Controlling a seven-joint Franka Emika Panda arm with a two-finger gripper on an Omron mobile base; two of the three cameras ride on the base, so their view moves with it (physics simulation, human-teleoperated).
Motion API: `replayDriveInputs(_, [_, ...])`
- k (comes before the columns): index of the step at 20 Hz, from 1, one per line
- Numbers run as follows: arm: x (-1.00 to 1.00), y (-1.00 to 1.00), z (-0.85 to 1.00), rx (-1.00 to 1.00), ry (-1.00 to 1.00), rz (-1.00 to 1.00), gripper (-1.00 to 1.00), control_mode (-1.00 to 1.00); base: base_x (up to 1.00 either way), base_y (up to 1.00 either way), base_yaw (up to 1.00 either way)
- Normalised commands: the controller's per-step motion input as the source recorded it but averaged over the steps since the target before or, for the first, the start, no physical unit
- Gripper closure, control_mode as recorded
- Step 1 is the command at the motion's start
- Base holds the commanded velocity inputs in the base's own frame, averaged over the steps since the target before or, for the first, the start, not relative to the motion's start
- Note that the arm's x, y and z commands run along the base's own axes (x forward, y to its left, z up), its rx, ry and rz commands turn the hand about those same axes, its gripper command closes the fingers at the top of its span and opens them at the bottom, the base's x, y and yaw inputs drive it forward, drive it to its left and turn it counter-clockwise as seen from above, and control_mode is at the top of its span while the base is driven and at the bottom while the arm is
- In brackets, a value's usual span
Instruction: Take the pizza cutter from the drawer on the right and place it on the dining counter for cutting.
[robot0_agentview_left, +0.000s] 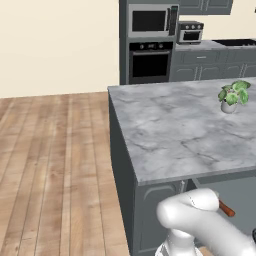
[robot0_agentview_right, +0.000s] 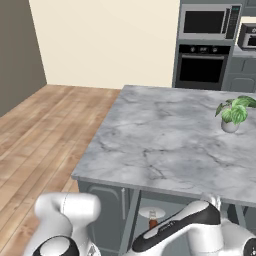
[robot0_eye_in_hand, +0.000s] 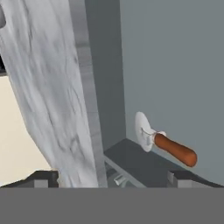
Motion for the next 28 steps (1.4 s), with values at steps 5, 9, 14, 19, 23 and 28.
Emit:
replayDriveInputs(5, [0.27, 0.0, 0.0, -0.1, 0.13, 0.2, -1.0, -1.0, 0.0, 0.0, 0.0])
replayDriveInputs(9, [0.13, 0.0, -0.01, -0.15, 0.1, 0.27, -1.0, -1.0, 0.0, 0.0, 0.0])
replayDriveInputs(14, [0.11, 0.04, -0.13, -0.14, 0.02, 0.35, -1.0, -1.0, 0.0, 0.0, 0.0])
replayDriveInputs(19, [0.07, 0.4, -0.29, -0.19, 0.0, 0.39, -1.0, -1.0, 0.0, 0.0, 0.0])
replayDriveInputs(23, [0.1, 0.34, -0.18, -0.17, 0.0, 0.39, -1.0, -1.0, 0.0, 0.0, 0.0])
replayDriveInputs(28, [0.0, 0.23, -0.09, -0.2, 0.0, 0.34, -1.0, -1.0, 0.0, 0.0, 0.0])
